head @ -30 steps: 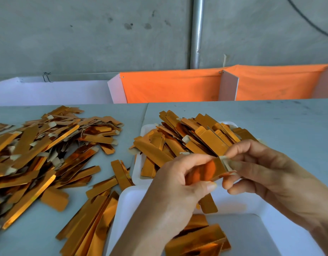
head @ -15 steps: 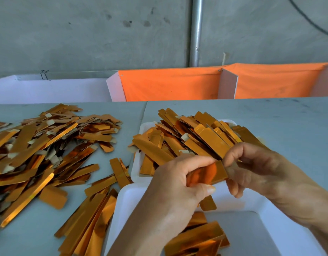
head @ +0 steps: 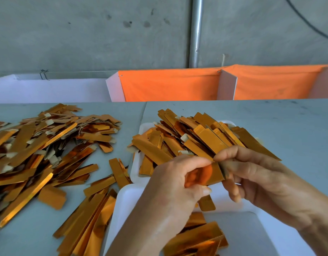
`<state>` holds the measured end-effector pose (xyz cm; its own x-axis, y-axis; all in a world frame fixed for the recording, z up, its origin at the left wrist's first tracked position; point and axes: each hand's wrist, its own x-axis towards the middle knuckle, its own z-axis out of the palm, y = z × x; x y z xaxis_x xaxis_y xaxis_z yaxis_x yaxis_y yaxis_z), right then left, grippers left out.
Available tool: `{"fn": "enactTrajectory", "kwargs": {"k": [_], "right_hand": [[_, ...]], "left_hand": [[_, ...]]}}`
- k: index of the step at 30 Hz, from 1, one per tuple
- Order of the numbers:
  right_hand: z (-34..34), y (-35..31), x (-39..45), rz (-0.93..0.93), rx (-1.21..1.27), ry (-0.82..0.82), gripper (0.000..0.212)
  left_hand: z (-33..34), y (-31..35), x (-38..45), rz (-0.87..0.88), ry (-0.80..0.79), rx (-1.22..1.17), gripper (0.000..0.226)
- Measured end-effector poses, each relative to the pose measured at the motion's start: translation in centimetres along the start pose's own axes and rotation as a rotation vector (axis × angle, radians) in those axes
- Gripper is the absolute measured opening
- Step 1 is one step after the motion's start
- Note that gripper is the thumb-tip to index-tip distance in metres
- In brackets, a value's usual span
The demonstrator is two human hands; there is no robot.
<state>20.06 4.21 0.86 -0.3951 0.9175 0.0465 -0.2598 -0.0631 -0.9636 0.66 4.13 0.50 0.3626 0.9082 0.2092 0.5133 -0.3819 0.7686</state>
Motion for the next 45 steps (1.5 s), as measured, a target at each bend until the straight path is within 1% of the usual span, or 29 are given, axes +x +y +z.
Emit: {"fn": "enactTrajectory", "kwargs": {"k": [2,5,7,9,10,13,18,25,32,36,40,42,44,45], "right_hand": [[0.0,0.11,0.12,0.02,-0.001,0.0,0.049],[0.03,0.11,0.13,0.04,-0.026,0.027,0.047],[0.19,0.16,0.14,0.046,-0.049,0.043,0.036],[0.45,0.16,0.16,0.049,-0.1,0.071,0.018],[0.54,0.15,0.16,0.05,-0.13,0.088,0.014],[0.8,0.11,0.21,0.043,-0.173,0.109,0.011],[0.67,0.24,0.27,0.033,-0.175,0.108,0.009],[0.42,0.41,0.34,0.03,-0.137,0.096,0.013],[0.34,0.47,0.27,0.04,-0.111,0.112,0.013],[0.71,0.55,0.32,0.013,-0.256,0.156,0.012],[0.73,0.78,0.3,-0.056,-0.431,0.177,0.022],[0.77,0.5,0.19,-0.061,-0.385,0.129,0.017],[0.63,0.2,0.14,-0.045,-0.238,0.074,0.008],[0.45,0.1,0.06,-0.031,-0.164,0.045,0.01]], "left_hand": [[-0.01,0.02,-0.01,-0.001,0.0,-0.002,0.044],[0.03,0.09,-0.06,0.001,-0.004,0.013,0.044],[0.1,0.07,-0.11,0.003,-0.003,0.033,0.044],[0.18,0.05,-0.14,0.003,-0.003,0.056,0.044],[0.24,0.03,-0.13,0.002,-0.003,0.067,0.044],[0.29,-0.01,-0.1,-0.004,-0.007,0.075,0.044],[0.27,0.0,0.02,-0.007,-0.015,0.064,0.043],[0.04,-0.12,-0.08,-0.001,-0.028,0.062,0.042],[-0.05,-0.32,0.0,0.003,-0.034,0.044,0.045],[0.11,-0.42,-0.03,0.034,-0.014,0.08,0.049],[0.3,-0.28,0.06,0.091,0.014,0.158,0.051],[0.26,-0.3,0.07,0.11,0.015,0.169,0.051],[0.1,-0.36,0.02,0.104,-0.002,0.135,0.051],[0.01,-0.35,-0.01,0.093,-0.016,0.103,0.051]]}}
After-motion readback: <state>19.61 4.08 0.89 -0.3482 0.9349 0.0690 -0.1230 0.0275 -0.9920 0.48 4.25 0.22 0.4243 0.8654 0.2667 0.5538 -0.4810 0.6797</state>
